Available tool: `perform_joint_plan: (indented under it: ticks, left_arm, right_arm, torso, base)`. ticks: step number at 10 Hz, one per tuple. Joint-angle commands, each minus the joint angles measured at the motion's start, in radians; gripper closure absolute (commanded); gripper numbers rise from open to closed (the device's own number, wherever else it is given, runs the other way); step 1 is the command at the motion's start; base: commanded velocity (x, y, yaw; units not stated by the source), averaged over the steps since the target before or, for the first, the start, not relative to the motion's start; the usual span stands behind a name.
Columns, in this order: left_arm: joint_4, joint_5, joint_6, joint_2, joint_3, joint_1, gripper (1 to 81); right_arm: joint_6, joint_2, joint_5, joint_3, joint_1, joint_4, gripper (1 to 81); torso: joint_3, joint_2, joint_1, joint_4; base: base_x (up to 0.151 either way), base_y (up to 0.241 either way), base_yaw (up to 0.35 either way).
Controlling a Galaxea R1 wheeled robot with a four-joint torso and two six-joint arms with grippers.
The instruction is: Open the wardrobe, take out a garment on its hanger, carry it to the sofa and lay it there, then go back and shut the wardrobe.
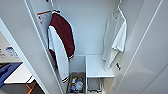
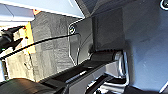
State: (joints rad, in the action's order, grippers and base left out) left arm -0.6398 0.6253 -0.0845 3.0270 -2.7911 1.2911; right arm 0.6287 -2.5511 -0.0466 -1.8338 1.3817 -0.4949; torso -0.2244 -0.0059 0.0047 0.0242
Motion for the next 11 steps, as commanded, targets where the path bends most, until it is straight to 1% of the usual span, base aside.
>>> perform_joint_plan:
  ticks: [1, 2, 3, 4, 5, 6, 7, 9, 11]
  left_arm:
    - [0.22, -0.114, -0.003, 0.035, 0.04, 0.024, 1.0]
    - [0.322, -0.192, -0.003, 0.009, 0.085, 0.038, 1.0]
    - [0.425, -0.22, -0.003, -0.031, 0.157, 0.052, 1.0]
    - [0.532, -0.254, -0.003, -0.091, 0.26, 0.052, 1.0]
    - [0.627, -0.265, -0.003, -0.154, 0.39, 0.046, 1.0]
    - [0.649, -0.265, -0.003, -0.197, 0.475, 0.019, 1.0]
    - [0.644, -0.266, -0.003, -0.212, 0.517, -0.014, 1.0]
    - [0.629, -0.268, -0.008, -0.2, 0.518, -0.078, 1.0]
    - [0.589, -0.269, -0.034, -0.197, 0.516, -0.158, 1.0]
  right_arm:
    - [-0.003, 0.001, -0.039, -0.002, -0.043, -0.01, 1.0]
    - [-0.004, -0.013, -0.039, -0.02, -0.043, -0.01, 1.0]
    - [-0.004, -0.025, -0.039, -0.037, -0.043, -0.01, 1.0]
    - [-0.004, -0.04, -0.039, -0.054, -0.043, -0.011, 1.0]
    - [-0.004, -0.059, -0.041, -0.074, -0.043, -0.021, 1.0]
    - [-0.003, -0.071, -0.041, -0.085, -0.043, -0.024, 1.0]
    - [-0.003, -0.076, -0.041, -0.088, -0.043, -0.024, 1.0]
    - [-0.003, -0.076, -0.039, -0.088, -0.043, -0.022, 1.0]
    - [-0.001, -0.074, -0.039, -0.088, -0.043, -0.022, 1.0]
  torso:
    - [0.0, 0.0, 0.0, 0.0]
    - [0.0, 0.0, 0.0, 0.0]
    - [0.0, 0.0, 0.0, 0.0]
    - [0.0, 0.0, 0.0, 0.0]
    - [0.0, 0.0, 0.0, 0.0]
    - [0.0, 0.0, 0.0, 0.0]
    - [0.0, 0.0, 0.0, 0.0]
    - [0.0, 0.0, 0.0, 0.0]
    - [0.0, 0.0, 0.0, 0.0]
  base:
    - [0.0, 0.0, 0.0]
    - [0.0, 0.0, 0.0]
    - [0.0, 0.0, 0.0]
    - [0.0, 0.0, 0.0]
    - [0.0, 0.0, 0.0]
    - [0.0, 0.0, 0.0]
    - [0.0, 0.0, 0.0]
    - [0.0, 0.0, 0.0]
    - [0.0, 0.0, 0.0]
